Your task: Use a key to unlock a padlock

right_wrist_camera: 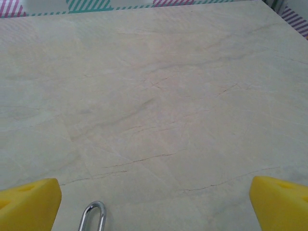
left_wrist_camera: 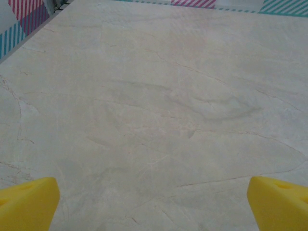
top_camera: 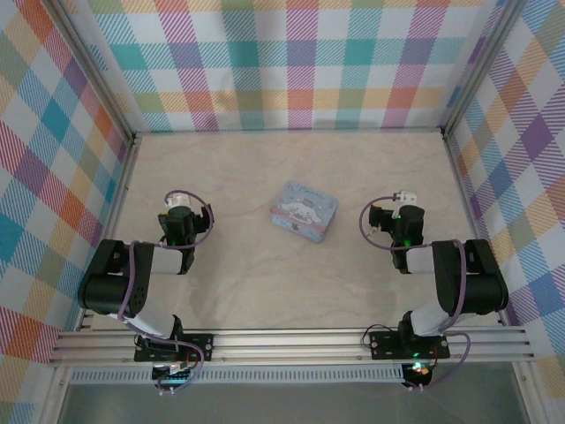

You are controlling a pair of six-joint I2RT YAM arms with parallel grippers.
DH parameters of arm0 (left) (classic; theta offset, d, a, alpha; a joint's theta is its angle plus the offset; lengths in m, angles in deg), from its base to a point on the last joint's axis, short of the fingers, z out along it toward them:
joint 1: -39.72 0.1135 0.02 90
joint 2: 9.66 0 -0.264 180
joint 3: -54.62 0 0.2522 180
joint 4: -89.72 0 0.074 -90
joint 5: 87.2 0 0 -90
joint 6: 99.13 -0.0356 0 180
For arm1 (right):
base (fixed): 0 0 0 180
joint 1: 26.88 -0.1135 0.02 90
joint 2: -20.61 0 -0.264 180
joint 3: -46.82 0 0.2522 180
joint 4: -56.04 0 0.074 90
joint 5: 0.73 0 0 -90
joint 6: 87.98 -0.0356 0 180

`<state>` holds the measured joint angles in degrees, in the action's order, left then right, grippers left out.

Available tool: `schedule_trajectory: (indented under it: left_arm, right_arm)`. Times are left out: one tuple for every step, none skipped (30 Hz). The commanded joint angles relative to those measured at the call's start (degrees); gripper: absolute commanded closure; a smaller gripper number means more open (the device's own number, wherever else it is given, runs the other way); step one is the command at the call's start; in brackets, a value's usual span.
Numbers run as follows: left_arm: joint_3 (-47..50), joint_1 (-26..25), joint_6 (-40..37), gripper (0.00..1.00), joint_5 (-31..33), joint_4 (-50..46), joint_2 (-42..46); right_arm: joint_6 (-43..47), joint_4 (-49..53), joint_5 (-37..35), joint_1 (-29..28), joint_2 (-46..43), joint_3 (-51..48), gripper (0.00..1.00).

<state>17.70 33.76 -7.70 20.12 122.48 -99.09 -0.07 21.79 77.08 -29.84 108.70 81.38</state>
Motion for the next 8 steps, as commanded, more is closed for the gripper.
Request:
schedule_trajectory:
  left_arm:
    - [0.6, 0.4, -0.7, 0.00, -0.9, 2.2, 0.0]
    - [0.6, 0.4, -0.7, 0.00, -0.9, 2.2, 0.0]
    - [0.5, 0.4, -0.6, 0.00, -0.9, 2.2, 0.0]
    - [0.6, 0.4, -0.7, 0.00, -0.9, 2.2, 0.0]
    - [0.5, 0.4, -0.6, 0.00, -0.9, 2.2, 0.0]
    - [0.5, 0.4, -0.7, 0.00, -0.9, 2.2, 0.0]
    - [0.5, 0.4, -0.7, 0.00, -0.9, 2.2, 0.0]
    - [0.5, 0.3, -0.8, 0.00, -0.9, 2.2, 0.0]
  right_arm:
    - [-0.3, -1.5, 1.8, 0.3, -0.1, 1.7, 0.00]
    - [-0.3, -1.6, 1.9, 0.4, 0.0, 1.8, 0.00]
    - [-0.3, -1.2, 2.0, 0.3, -0.1, 1.9, 0.00]
    - [-0.3, -1.5, 2.0, 0.3, 0.0, 1.8, 0.00]
    - [-0.3, -1.6, 1.9, 0.4, -0.2, 1.8, 0.00]
    - [-0.2, -1.8, 1.8, 0.3, -0.1, 1.6, 0.00]
    - [-0.2, -1.9, 1.8, 0.4, -0.2, 1.6, 0.00]
    - [-0.2, -1.9, 1.9, 0.4, -0.2, 1.5, 0.00]
